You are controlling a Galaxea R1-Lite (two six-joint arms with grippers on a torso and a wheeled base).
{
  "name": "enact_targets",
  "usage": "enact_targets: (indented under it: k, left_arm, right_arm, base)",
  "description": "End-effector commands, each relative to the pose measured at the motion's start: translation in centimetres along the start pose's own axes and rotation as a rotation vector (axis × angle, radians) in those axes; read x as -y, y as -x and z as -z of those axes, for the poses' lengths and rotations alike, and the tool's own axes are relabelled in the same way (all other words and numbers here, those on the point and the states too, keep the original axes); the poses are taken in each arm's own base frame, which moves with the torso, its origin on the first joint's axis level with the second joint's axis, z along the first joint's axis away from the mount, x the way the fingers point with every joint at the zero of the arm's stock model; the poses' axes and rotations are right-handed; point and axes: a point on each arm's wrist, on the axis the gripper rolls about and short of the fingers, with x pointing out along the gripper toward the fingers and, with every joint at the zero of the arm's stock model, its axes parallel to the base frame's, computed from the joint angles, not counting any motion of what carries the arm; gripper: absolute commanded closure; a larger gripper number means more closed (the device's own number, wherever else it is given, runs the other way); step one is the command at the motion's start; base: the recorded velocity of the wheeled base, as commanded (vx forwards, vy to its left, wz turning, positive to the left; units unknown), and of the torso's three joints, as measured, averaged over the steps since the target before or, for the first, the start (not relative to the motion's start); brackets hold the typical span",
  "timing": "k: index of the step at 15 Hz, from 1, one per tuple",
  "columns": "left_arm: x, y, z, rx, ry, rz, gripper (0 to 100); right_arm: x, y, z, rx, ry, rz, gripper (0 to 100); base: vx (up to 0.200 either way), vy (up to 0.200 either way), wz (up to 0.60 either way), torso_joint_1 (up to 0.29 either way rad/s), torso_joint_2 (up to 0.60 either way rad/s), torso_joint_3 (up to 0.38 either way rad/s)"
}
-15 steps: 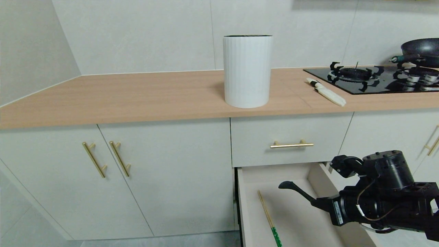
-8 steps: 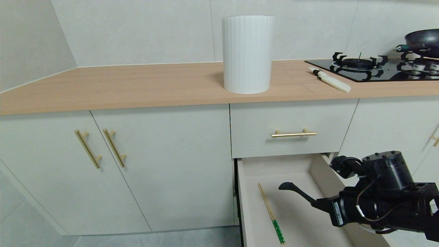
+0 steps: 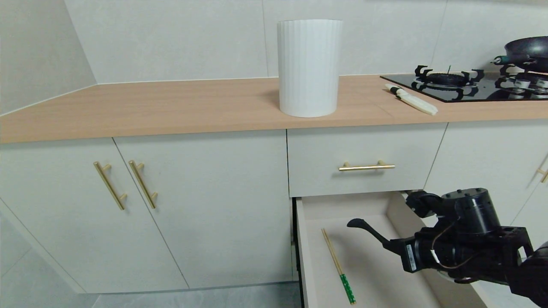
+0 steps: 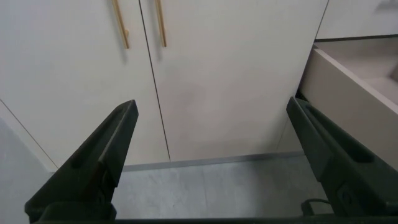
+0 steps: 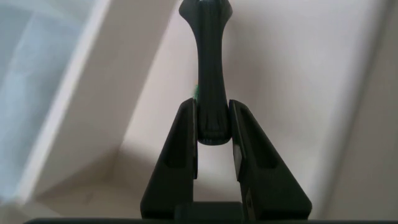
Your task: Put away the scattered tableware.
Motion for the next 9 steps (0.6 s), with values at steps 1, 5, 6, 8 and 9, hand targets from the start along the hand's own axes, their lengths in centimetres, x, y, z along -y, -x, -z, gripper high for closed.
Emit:
enact_targets:
  k: [1,5,6,8,9]
  left_arm:
    - [0.0,0.0,0.0,-0.001,0.0,0.0,0]
    - [0.0,0.0,0.0,-0.001,0.0,0.0,0]
    - [0.0,0.0,0.0,-0.001,0.0,0.0,0]
    - [0.0,0.0,0.0,-0.001,0.0,0.0,0]
    - [0.0,0.0,0.0,-0.001,0.0,0.0,0]
  right_arm:
    - [1.9,-4.3,1.8,-0.053,-0.045,0.094,100]
    - [3.7,-8.0,3.8,-0.089,-0.082,0.159,100]
    - [3.8,-8.3,4.2,-0.102,-0.084,0.163,100]
    - [4.1,-9.2,5.1,-0.124,-0.086,0.177,100]
    - [4.2,-9.6,5.5,-0.131,-0.084,0.184,100]
  base:
    - [0.0,0.0,0.0,0.0,0.0,0.0]
    - [0.0,0.0,0.0,0.0,0.0,0.0]
    - [0.0,0.0,0.0,0.0,0.0,0.0]
    - [0.0,0.0,0.0,0.0,0.0,0.0]
    - [0.0,0.0,0.0,0.0,0.0,0.0]
